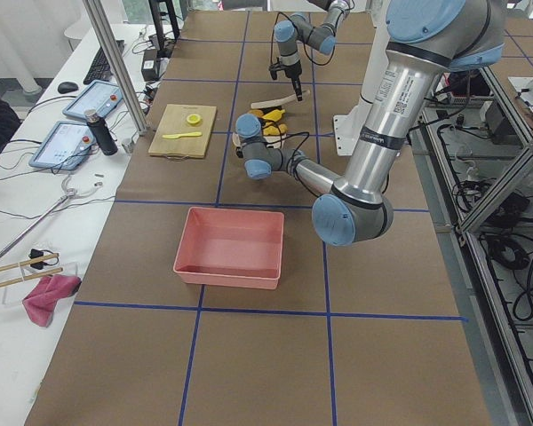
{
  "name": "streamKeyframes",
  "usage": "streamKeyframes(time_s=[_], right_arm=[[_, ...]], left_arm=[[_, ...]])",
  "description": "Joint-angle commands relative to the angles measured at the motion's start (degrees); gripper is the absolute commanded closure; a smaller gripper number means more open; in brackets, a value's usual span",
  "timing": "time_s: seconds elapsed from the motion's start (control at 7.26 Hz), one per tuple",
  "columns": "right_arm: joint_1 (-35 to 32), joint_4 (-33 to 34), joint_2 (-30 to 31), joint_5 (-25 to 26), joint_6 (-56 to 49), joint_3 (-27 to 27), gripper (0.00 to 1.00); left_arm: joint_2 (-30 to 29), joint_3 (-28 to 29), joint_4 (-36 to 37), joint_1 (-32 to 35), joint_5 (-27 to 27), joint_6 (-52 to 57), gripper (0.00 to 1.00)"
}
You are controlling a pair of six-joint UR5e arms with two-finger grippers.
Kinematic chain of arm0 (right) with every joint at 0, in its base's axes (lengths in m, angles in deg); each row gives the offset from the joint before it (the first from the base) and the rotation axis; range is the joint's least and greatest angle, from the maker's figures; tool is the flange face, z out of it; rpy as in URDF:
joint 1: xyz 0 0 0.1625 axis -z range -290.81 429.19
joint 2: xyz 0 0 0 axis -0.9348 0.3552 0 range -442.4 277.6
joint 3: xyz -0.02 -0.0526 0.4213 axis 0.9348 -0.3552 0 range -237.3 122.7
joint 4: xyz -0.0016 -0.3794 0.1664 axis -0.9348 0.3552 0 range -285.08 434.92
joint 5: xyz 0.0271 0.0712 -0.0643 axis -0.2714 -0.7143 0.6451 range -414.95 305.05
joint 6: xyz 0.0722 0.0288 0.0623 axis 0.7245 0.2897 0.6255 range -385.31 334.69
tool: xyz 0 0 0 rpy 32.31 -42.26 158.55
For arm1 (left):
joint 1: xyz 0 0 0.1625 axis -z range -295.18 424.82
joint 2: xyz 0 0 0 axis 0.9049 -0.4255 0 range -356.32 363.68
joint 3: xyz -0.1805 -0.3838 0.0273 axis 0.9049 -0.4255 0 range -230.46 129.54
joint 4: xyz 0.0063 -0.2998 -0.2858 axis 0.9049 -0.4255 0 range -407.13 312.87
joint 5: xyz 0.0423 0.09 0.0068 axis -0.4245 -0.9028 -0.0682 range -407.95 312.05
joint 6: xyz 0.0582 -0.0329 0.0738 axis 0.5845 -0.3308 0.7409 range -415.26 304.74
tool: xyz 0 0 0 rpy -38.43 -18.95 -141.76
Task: Sweep and dump trash into bin
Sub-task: 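Sweep the potato, corn and ginger into the dustpan with the right gripper's brush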
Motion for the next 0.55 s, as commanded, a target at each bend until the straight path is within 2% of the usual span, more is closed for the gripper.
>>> streamKeyframes(time_s=[0.0,0.41], right_arm=[[0.5,0.0,-4.6,-0.3,0.5,-3.5,1.00],[2.3,-0.1,-10.6,-0.1,3.9,-7.7,1.00]], left_arm=[[0.0,-0.1,0.0,0.0,0.0,-0.1,0.20],[0.0,-0.1,0.0,0.0,0.0,-0.1,0.20]])
